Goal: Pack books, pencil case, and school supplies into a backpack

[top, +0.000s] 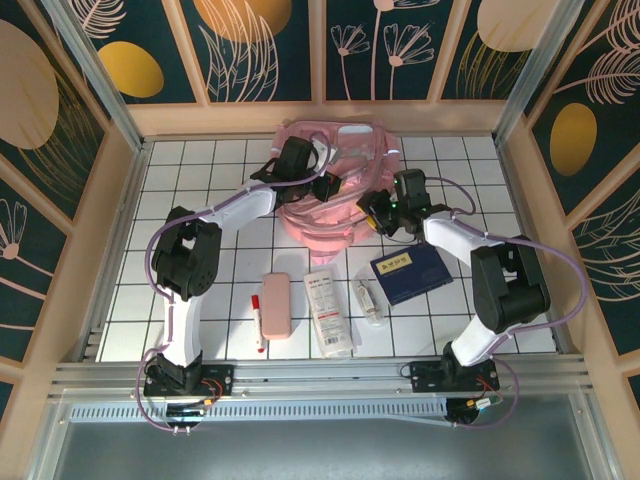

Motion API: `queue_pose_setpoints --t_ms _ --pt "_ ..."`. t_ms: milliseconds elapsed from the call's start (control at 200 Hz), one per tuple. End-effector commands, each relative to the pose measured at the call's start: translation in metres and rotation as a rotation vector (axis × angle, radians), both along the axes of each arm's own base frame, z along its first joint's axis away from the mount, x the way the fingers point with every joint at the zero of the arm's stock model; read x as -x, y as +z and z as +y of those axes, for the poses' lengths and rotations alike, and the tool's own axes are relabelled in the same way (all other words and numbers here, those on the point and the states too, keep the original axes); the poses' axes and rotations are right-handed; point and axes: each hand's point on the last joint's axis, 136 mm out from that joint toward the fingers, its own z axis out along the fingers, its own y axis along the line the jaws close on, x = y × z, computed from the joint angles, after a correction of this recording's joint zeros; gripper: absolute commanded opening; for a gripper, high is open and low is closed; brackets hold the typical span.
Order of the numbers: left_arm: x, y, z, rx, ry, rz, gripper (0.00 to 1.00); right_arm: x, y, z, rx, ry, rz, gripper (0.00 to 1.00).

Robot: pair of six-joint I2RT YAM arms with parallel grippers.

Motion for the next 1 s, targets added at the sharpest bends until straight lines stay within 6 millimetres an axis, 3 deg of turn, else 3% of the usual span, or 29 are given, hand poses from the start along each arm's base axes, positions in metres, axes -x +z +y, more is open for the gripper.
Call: queue_pose_setpoints --t_ms 0,225,380,415,475,581,666,796,891,996 --pt "-0.007 0.06 -0.009 0.126 -0.014 -0.09 0.0 -0.005 0.0 -0.002 -0.008 -0.031 -0.026 0.48" --pt "-0.005 0.063 -0.008 0.15 -0.009 -0.09 0.0 -0.016 0.02 0.004 -0.049 -0.033 -0.121 0.47" --pt "-0.002 0.063 -0.016 0.189 -0.042 -0.069 0.0 -0.019 0.048 0.021 -0.193 0.016 -0.262 0.22" --pt "-0.004 0.064 -0.013 0.191 -0.02 -0.059 0.17 -0.019 0.052 0.024 -0.222 0.02 -0.278 0.21" --pt "-0.006 0.076 -0.003 0.215 0.045 -0.036 0.44 -0.018 0.06 0.028 -0.255 0.018 -0.301 0.1" --pt "0.014 0.093 0.026 0.24 0.125 0.028 0.56 -0.02 0.068 0.034 -0.271 0.009 -0.306 0.03" --pt "0.051 0.077 0.041 0.227 0.131 0.133 0.55 -0.021 0.074 0.043 -0.291 0.035 -0.313 0.02" --pt "0.121 0.046 0.025 0.271 0.046 0.258 0.51 -0.019 0.077 0.055 -0.327 0.072 -0.296 0.0" --pt "0.134 0.033 0.024 0.287 0.067 0.283 0.49 -0.018 0.082 0.06 -0.356 0.088 -0.279 0.0" --pt "0.133 0.025 0.018 0.285 0.042 0.315 0.32 -0.015 0.084 0.063 -0.343 0.105 -0.265 0.0"
